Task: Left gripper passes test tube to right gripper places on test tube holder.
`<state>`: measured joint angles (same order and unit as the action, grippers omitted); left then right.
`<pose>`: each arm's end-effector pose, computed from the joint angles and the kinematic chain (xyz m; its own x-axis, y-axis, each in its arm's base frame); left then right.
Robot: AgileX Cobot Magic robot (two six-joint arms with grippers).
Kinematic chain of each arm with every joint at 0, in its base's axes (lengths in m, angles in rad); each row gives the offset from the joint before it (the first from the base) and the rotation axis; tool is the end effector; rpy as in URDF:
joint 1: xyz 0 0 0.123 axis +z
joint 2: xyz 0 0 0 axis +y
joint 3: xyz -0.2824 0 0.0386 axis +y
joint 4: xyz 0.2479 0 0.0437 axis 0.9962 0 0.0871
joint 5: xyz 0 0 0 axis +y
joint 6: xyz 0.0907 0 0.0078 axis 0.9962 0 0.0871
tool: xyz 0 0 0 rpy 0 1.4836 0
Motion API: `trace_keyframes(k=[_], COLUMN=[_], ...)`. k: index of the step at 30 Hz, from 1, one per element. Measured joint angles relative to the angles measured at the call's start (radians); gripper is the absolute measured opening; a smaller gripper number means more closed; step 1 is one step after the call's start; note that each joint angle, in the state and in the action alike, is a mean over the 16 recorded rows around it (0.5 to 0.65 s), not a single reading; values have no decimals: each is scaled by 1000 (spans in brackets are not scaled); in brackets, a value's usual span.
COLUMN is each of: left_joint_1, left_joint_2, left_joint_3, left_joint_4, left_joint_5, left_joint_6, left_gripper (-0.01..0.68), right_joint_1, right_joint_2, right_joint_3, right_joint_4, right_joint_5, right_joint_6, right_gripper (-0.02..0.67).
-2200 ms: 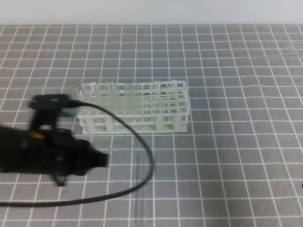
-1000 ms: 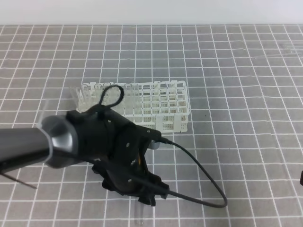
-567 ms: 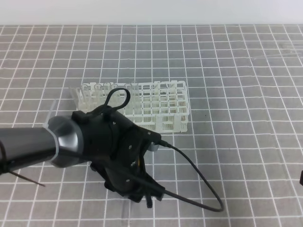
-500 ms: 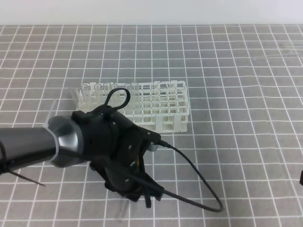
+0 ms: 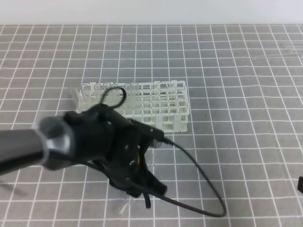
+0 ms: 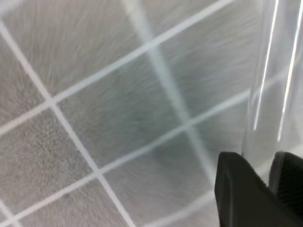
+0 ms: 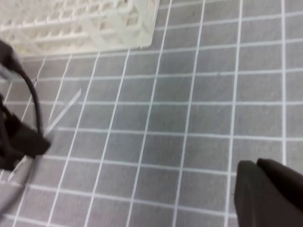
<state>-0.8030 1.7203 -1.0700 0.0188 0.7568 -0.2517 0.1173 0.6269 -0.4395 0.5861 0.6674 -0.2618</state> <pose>0.2276 -0.2341 0.1930 -0.8229 0.5130 -0.2443 0.5383 0.8415 -0.0464 0.1076 0.0441 0.2627 -0.6917 0.1239 -0.7115 -0.2294 0.8965 0.3791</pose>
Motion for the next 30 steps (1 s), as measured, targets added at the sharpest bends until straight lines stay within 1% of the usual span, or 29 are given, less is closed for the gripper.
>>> trace_keyframes(k=[1, 5, 6, 9, 14, 17, 20, 23, 27, 30], left_joint_1=[-1, -3, -4, -4, -3, 1, 13, 28, 50, 65], left_joint_2=[-25, -140, -178, -291, -490, -585, -654, -692, -709, -695], left_joint_3=[6, 41, 57, 115, 267, 367, 466, 549, 626, 654], left_joint_4=[2, 16, 21, 37, 69, 83, 91, 92, 92, 88], left_joint_5=[-8, -48, -68, -135, -331, -469, -627, -770, -942, -1038], left_joint_6=[3, 11, 12, 10, -13, -32, -53, -71, -87, -92], left_gripper=[47, 59, 52, 64, 58, 58, 46, 46, 52, 58], right_joint_1=[0, 0, 0, 0, 14, 50, 113, 203, 352, 475], right_joint_2=[0, 4, 7, 24, 87, 147, 218, 290, 366, 402], right_joint_3=[-6, -39, -49, -84, -150, -191, -233, -275, -324, -349], right_joint_4=[2, 19, 25, 61, 164, 226, 276, 306, 305, 284], right_joint_5=[10, 52, 62, 93, 129, 129, 106, 57, -64, -193], right_joint_6=[-2, -8, -12, -34, -102, -146, -189, -226, -267, -307], right_gripper=[-13, -13, -13, -13, -13, -13, -13, -13, -13, -13])
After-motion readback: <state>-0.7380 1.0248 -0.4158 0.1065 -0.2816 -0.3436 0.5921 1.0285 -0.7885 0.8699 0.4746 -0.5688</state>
